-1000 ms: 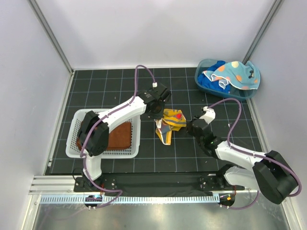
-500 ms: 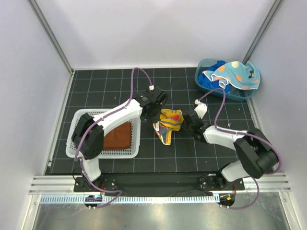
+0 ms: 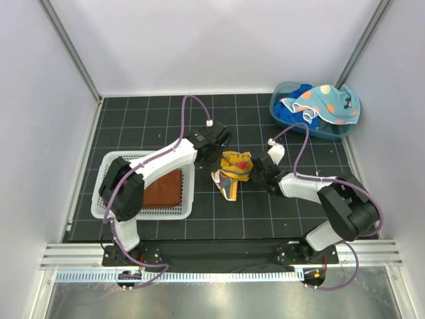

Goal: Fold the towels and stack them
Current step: Flatten out the crumpled towel

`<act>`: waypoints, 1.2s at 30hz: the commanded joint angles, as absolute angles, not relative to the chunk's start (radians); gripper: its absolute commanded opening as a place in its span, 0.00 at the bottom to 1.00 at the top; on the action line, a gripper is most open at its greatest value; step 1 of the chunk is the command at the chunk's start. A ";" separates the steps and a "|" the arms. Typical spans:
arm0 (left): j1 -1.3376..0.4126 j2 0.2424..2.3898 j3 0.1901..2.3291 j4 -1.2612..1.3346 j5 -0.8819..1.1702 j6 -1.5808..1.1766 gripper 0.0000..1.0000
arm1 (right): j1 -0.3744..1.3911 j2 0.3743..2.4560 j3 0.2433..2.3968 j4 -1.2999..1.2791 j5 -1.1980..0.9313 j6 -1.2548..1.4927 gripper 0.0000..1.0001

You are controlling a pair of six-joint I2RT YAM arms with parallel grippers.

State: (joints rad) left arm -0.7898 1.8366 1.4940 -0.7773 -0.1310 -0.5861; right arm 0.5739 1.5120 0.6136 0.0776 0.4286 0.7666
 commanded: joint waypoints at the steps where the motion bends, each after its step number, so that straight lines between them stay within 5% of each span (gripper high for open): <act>1: -0.787 1.779 1.486 -0.755 -0.137 -0.574 0.00 | 0.575 1.484 0.603 0.071 0.414 0.792 0.42; 24: -0.796 1.784 1.486 -0.755 -0.140 -0.574 0.00 | 0.609 1.516 0.598 0.006 0.483 0.772 0.41; 30: -0.798 1.779 1.483 -0.756 -0.141 -0.568 0.00 | 0.609 1.545 0.623 -0.029 0.506 0.747 0.27; 33: -0.799 1.776 1.483 -0.761 -0.144 -0.563 0.00 | 0.609 1.560 0.629 -0.025 0.491 0.741 0.09; 36: -0.804 1.773 1.485 -0.764 -0.146 -0.557 0.00 | 0.609 1.539 0.635 -0.037 0.488 0.733 0.01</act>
State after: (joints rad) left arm -0.7971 1.8347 1.4826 -0.7750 -0.1310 -0.5762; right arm 0.6071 1.5272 0.6304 0.0319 0.4744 0.7540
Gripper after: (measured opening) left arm 0.021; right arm 0.036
